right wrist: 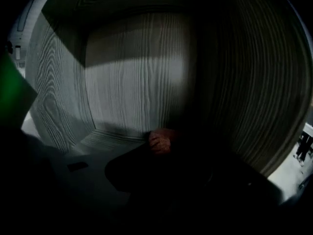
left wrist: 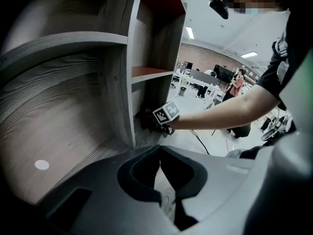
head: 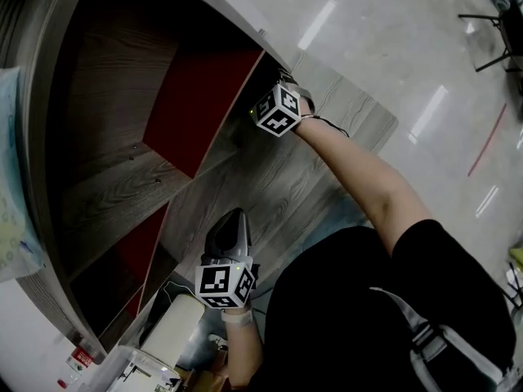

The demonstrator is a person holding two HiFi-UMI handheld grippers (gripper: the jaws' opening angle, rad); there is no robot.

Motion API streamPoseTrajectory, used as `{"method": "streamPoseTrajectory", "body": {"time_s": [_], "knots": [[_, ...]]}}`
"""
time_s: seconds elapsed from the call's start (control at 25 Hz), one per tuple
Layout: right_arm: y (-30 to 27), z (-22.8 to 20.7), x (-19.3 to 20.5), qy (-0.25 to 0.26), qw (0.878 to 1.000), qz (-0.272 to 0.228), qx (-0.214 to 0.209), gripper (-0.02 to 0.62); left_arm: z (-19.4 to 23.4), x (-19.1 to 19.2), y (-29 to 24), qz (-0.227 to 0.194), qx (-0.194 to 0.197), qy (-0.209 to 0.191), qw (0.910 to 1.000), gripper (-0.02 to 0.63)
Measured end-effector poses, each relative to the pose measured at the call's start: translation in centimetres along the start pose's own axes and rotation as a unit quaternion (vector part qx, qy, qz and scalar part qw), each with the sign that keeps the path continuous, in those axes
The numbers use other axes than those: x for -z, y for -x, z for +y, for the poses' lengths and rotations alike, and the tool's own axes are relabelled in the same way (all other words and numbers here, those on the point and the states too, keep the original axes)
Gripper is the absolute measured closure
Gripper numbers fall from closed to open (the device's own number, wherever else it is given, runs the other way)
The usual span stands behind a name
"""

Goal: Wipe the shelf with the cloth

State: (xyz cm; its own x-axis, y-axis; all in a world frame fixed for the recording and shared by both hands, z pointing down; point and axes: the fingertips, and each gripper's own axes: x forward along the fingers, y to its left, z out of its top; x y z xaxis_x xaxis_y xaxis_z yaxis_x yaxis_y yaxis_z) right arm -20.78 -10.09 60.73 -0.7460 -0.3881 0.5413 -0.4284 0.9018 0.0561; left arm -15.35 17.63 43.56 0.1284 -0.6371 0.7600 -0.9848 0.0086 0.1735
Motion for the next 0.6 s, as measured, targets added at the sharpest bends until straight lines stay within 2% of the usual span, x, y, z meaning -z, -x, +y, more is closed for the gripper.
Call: {"method": "streamPoseTrajectory", "body": {"time_s": [0.44, 0.6], "knots": [[-0.6, 1.3, 0.4, 0.027, 0.999, 0.029, -0.016, 0.512, 0.1, 1.7, -0.1, 0.005, 0.005, 0.007, 1.0, 0.6], [-0.9, 3.3, 0.2, 0.042, 0.998, 0.033, -0.039, 0.517, 0.0, 2.0, 0.0, 0.007, 0.004, 0.01, 0.9999, 0.6]]}}
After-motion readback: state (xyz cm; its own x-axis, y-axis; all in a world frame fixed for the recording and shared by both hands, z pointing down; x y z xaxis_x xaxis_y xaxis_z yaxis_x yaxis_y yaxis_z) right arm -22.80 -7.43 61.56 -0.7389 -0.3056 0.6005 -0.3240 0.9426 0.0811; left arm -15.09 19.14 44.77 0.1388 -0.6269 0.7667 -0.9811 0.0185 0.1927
